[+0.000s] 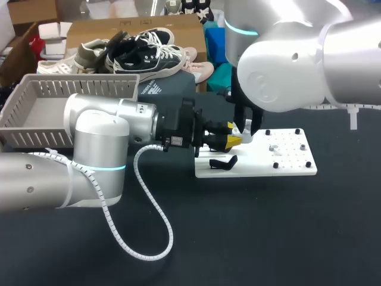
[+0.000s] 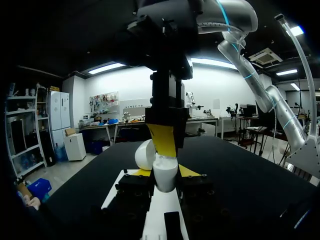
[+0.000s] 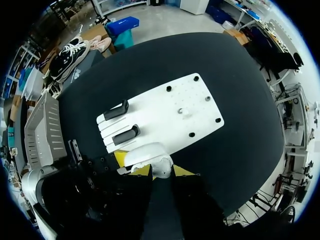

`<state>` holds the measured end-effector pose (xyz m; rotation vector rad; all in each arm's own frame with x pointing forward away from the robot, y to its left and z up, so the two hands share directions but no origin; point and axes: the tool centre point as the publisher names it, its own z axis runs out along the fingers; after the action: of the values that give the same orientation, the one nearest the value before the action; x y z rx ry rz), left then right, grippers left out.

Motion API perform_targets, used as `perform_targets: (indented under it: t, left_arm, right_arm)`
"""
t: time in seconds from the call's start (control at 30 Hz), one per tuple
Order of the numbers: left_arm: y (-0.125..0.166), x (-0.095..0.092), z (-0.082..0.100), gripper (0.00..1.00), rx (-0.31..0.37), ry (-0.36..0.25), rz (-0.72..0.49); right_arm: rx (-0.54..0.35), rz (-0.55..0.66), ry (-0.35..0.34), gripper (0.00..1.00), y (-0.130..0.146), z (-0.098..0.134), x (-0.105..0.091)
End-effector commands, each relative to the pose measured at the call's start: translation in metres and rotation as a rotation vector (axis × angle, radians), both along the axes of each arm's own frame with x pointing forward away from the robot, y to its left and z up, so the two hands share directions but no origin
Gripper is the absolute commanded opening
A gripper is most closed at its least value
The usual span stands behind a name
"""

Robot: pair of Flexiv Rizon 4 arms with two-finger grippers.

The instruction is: Pick up each earbud case from the left stands, insert the matching earbuds, close the lid, and place the case in the box.

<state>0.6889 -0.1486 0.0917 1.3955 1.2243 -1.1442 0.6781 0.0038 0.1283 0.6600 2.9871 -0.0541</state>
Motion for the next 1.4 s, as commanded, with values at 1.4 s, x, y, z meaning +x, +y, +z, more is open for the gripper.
perform_targets:
  t: [1.4]
  left_arm:
    - [0.028, -0.012, 0.012, 0.00, 0.006, -0.069, 0.023]
  right_arm:
    - [0.056, 0.047, -0.194, 0.60, -0.080, -0.027, 0.006]
